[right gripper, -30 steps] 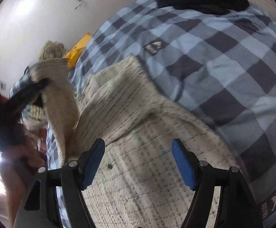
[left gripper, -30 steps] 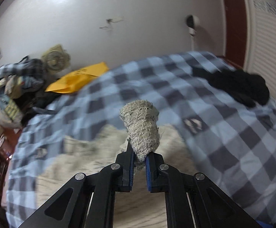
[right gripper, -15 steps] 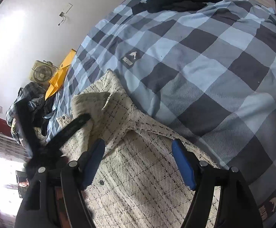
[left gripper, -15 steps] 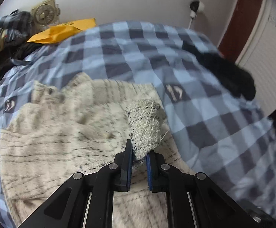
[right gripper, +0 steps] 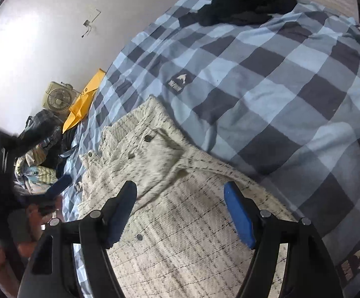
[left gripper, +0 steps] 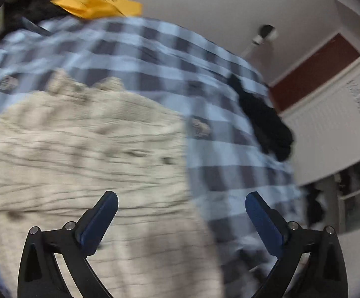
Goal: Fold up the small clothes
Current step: 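Grasp the shirt side edge by the buttons with the right gripper and fold inward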
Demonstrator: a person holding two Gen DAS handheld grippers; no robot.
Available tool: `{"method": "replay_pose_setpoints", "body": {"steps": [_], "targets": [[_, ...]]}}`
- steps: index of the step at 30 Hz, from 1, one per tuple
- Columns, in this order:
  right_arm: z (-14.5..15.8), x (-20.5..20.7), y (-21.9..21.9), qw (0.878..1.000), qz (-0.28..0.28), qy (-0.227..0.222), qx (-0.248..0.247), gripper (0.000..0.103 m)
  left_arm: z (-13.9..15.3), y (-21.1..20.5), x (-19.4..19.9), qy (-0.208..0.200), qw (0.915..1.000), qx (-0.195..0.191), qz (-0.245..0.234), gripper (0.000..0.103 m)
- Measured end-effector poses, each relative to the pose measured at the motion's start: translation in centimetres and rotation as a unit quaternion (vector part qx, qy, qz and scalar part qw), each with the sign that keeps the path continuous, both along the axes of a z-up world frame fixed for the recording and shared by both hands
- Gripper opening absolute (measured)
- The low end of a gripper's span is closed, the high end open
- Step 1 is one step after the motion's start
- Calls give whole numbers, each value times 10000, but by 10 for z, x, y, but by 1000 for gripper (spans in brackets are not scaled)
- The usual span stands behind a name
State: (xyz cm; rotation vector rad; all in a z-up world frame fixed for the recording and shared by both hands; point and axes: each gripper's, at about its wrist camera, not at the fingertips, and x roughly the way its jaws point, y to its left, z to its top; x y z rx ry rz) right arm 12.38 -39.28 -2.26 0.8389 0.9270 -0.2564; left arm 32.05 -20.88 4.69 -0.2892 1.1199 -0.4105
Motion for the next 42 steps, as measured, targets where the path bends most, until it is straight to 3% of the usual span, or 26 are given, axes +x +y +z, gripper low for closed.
{"method": "replay_pose_setpoints", "body": {"steps": [3, 7, 10, 12, 15, 18, 20, 23, 27, 28, 29, 30, 35, 39, 42], "targets": [[-7, 3, -1, 9999, 15, 143, -28, 70, 5, 39, -30, -503, 9951, 823, 224, 103], [-12, 13, 7, 9986, 330, 375, -146, 70, 3, 98, -90, -1064, 9756, 1904, 231, 103], [-8, 35, 9, 9947, 905, 430, -222, 70, -7, 144, -136, -1151, 9585, 2578, 391, 103], [-8, 60, 9, 9911, 1209, 477, -284, 70, -13, 170, -160, -1120, 9540, 2718, 584, 103], [-16, 113, 17, 9816, 1733, 533, -607, 70, -23, 203, -184, -942, 9589, 2565, 759, 103], [-40, 160, 25, 9742, 2122, 590, -494, 70, -27, 218, -188, -843, 9684, 2245, 689, 103], [-62, 189, 37, 9631, 2444, 958, -600, 69, -27, 221, -186, -968, 9667, 2269, 688, 103], [-84, 217, 54, 9479, 2676, 1301, -1141, 69, -28, 227, -181, -1029, 9625, 2397, 748, 103], [-108, 229, 62, 9407, 2796, 1663, -958, 69, -27, 245, -180, -955, 9661, 2214, 922, 103], [-111, 228, 64, 9395, 2814, 1739, -892, 56, -27, 247, -179, -938, 9666, 2187, 957, 103], [-113, 228, 66, 9376, 2861, 1777, -861, 25, -27, 249, -179, -945, 9664, 2178, 987, 103], [-112, 227, 70, 9352, 3022, 1693, -731, 15, -25, 249, -179, -965, 9658, 2179, 1021, 103], [-75, 217, 80, 9372, 2977, 1287, -1285, 12, -20, 251, -180, -1097, 9608, 2278, 1135, 103], [-11, 194, 96, 9404, 2934, 86, -1720, 12, -20, 252, -179, -1078, 9610, 2256, 1183, 103], [6, 193, 101, 9409, 2835, -143, -1846, 12, -23, 252, -177, -1018, 9618, 2257, 1168, 103]]}}
